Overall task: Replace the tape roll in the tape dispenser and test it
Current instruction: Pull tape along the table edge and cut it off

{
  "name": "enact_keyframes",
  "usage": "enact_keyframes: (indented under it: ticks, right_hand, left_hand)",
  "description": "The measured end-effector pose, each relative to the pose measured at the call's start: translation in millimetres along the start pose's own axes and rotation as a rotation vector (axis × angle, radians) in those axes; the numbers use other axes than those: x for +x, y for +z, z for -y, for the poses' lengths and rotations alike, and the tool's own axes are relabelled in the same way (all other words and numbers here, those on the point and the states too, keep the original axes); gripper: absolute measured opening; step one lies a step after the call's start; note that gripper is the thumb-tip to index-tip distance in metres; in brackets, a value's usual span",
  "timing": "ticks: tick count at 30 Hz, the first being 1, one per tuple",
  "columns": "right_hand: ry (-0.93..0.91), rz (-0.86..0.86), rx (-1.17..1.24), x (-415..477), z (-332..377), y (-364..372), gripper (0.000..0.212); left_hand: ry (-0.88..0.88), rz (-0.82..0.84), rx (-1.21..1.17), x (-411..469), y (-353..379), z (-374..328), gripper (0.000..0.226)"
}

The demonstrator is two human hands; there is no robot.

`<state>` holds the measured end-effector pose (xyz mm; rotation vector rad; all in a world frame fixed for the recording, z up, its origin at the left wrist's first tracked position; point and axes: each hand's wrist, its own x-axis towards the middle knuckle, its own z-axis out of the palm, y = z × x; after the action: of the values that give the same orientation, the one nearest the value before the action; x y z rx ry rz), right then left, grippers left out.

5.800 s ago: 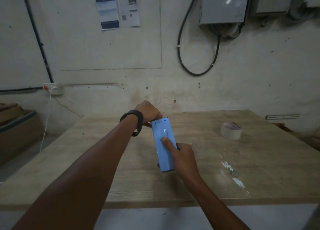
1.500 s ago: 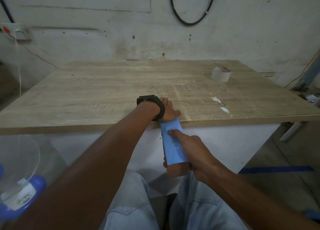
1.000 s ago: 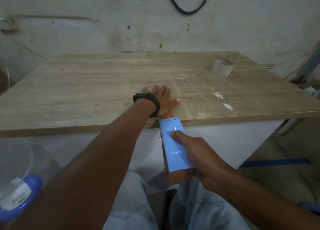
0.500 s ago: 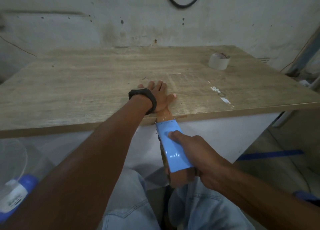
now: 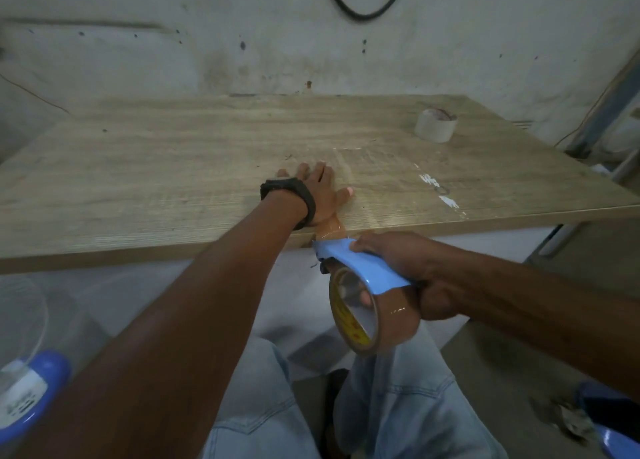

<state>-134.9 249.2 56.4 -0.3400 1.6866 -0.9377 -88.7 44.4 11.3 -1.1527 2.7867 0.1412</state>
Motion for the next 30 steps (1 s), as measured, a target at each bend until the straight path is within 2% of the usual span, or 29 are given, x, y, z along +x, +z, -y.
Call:
enact_keyframes:
  ticks: [2, 5, 13, 18, 21, 23, 26, 28, 30]
  right_hand:
    - [0.064, 0.070, -0.040, 2.4, -5.1, -1.8, 0.031]
    - [0.102, 0.138, -0.144, 9.9, -30.0, 12.9, 0.023]
    - [-0.043, 0.069, -0.049, 6.6, -6.9, 14.0, 0.020]
    - [0.011, 0.145, -0.069, -2.7, -11.4, 5.3, 0.030]
    - [-0.078, 0.207, -0.114, -17.5, 4.8, -11.7, 0.030]
    - [-0.185, 0.136, -0.140, -32.2, 23.0, -25.9, 0.020]
    - [-0.388, -0.037, -0.150, -36.7, 49.5, -41.8, 0.015]
    - [-0.529, -0.211, -0.302, -23.5, 60.6, -45.1, 0.022]
    - [-0.665, -0.404, -0.558, -4.3, 70.6, -43.1, 0.027]
  left_hand:
    - [0.003, -0.011, 0.005, 2.1, 1.0, 1.2, 0.082]
    - [0.002, -0.020, 0.008, 4.1, 1.6, 2.4, 0.083]
    - [0.011, -0.011, 0.011, 5.7, 3.1, 2.5, 0.083]
    - [0.015, -0.020, 0.000, 4.4, 2.6, 2.7, 0.083]
    - [0.026, -0.073, 0.004, 4.6, 2.5, 4.5, 0.082]
    - [0.057, -0.132, 0.009, 4.8, 5.2, 10.0, 0.076]
    - [0.077, -0.271, -0.035, 5.0, 11.1, 18.2, 0.055]
    - [0.039, -0.309, -0.125, 4.6, 11.8, 18.4, 0.052]
    - [0.014, -0.331, -0.147, 4.3, 10.8, 15.4, 0.053]
